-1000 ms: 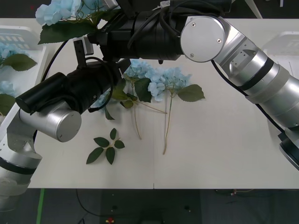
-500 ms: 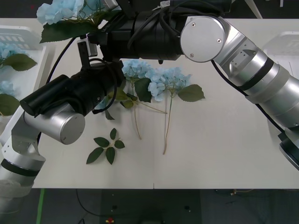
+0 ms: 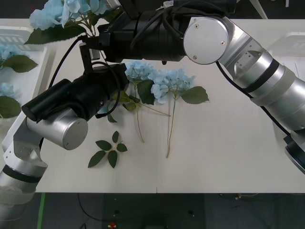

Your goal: Place the red flowers into the right box and the blue flowers into the left box. If a person shows an open palm, hand one flower to the person first, then continue sorting.

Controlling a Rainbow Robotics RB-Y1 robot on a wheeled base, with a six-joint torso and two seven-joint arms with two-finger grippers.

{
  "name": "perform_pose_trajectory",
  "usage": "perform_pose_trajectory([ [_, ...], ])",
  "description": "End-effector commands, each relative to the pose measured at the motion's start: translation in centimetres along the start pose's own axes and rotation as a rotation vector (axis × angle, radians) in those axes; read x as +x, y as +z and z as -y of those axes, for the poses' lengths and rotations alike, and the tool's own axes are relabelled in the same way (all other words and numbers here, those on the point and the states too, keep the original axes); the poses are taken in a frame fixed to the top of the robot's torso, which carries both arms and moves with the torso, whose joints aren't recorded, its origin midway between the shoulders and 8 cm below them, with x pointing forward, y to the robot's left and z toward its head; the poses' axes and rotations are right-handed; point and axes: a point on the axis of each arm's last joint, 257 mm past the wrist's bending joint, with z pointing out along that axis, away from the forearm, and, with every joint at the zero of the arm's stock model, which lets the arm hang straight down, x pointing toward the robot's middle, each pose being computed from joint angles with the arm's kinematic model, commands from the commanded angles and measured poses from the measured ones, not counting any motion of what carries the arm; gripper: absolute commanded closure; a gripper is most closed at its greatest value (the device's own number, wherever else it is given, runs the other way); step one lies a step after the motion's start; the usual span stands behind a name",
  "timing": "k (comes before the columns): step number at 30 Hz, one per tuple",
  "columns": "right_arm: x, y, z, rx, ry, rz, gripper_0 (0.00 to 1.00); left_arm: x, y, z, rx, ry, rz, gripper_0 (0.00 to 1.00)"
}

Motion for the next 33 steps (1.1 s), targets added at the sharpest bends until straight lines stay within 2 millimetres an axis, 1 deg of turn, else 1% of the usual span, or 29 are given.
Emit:
perform_pose_trajectory([
  [1,-2.9,-0.1,-0.4,-0.007,-0.038,0.032,0.26,1.0,-0.5,0.2,0.006,-0.071,0.000,1.00],
  [2,-2.9,-0.1,-0.5,-0.009,-0.037,0.032,0.25,0.9,-0.5,0.2,0.006,-0.068,0.002,1.00],
  [4,-2.8,-0.1,-0.5,-0.008,-0.039,0.029,0.21,1.0,-0.8,-0.5,-0.004,-0.063,-0.003,1.00],
  [6,-2.8,-0.2,-0.5,-0.009,-0.042,0.030,0.15,0.9,-1.2,-1.5,-0.018,-0.061,-0.003,1.00],
  [7,-2.9,-0.2,-0.5,-0.010,-0.040,0.032,0.14,0.8,-1.4,-2.0,-0.026,-0.060,-0.003,1.00],
  [10,-2.8,-0.3,-0.3,-0.009,-0.038,0.029,0.11,-0.5,-2.5,-5.0,-0.067,-0.065,0.007,1.00],
  [13,-2.4,-0.7,-0.2,-0.014,-0.029,0.015,0.09,-2.0,-4.0,-8.6,-0.120,-0.130,-0.011,1.00],
  [14,-2.4,-0.7,-0.2,-0.016,-0.029,0.011,0.08,-2.3,-4.3,-9.2,-0.132,-0.145,-0.017,1.00],
  [15,-2.2,-0.8,-0.1,-0.017,-0.026,0.002,0.07,-3.1,-5.1,-11.0,-0.163,-0.174,-0.026,1.00],
  [16,-2.0,-1.0,-0.1,-0.019,-0.027,-0.006,0.07,-3.8,-5.7,-12.2,-0.186,-0.190,-0.035,1.00],
  [17,-1.6,-1.1,0.0,-0.022,-0.023,-0.016,0.07,-4.6,-6.8,-14.1,-0.229,-0.213,-0.059,1.00],
  [18,-1.4,-1.3,0.1,-0.023,-0.020,-0.024,0.06,-5.1,-7.6,-15.3,-0.261,-0.233,-0.085,1.00],
  [19,-1.3,-1.3,0.1,-0.025,-0.019,-0.028,0.06,-5.4,-8.2,-16.1,-0.281,-0.241,-0.099,1.00],
  [20,-0.9,-1.7,0.2,-0.027,-0.017,-0.045,0.06,-6.1,-9.5,-17.6,-0.327,-0.262,-0.139,1.00],
  [22,-0.5,-2.0,0.4,-0.028,-0.009,-0.062,0.06,-6.3,-11.3,-19.4,-0.389,-0.280,-0.194,1.00],
  [23,0.0,-2.3,0.6,-0.028,-0.004,-0.082,0.06,-7.0,-13.0,-21.1,-0.451,-0.263,-0.231,1.00],
  [25,1.0,-2.9,0.9,-0.032,0.009,-0.118,0.06,-7.7,-15.5,-23.2,-0.536,-0.250,-0.281,1.00],
  [26,1.8,-3.2,1.0,-0.033,0.022,-0.151,0.06,-8.3,-17.1,-24.5,-0.590,-0.245,-0.309,1.00],
  [27,2.3,-3.5,1.1,-0.031,0.039,-0.170,0.06,-8.5,-17.9,-25.1,-0.613,-0.244,-0.321,1.00],
  [29,4.8,-4.7,1.8,-0.009,0.122,-0.270,0.06,-9.6,-20.9,-27.8,-0.718,-0.229,-0.372,1.00],
  [30,6.0,-5.2,2.2,0.011,0.169,-0.318,0.06,-10.3,-22.1,-29.0,-0.760,-0.225,-0.384,1.00],
  [31,6.6,-5.6,2.5,0.025,0.191,-0.344,0.06,-10.5,-22.5,-29.6,-0.778,-0.226,-0.387,1.00],
  [33,9.0,-6.8,3.2,0.083,0.311,-0.437,0.06,-11.8,-24.5,-32.4,-0.852,-0.229,-0.392,1.00],
])
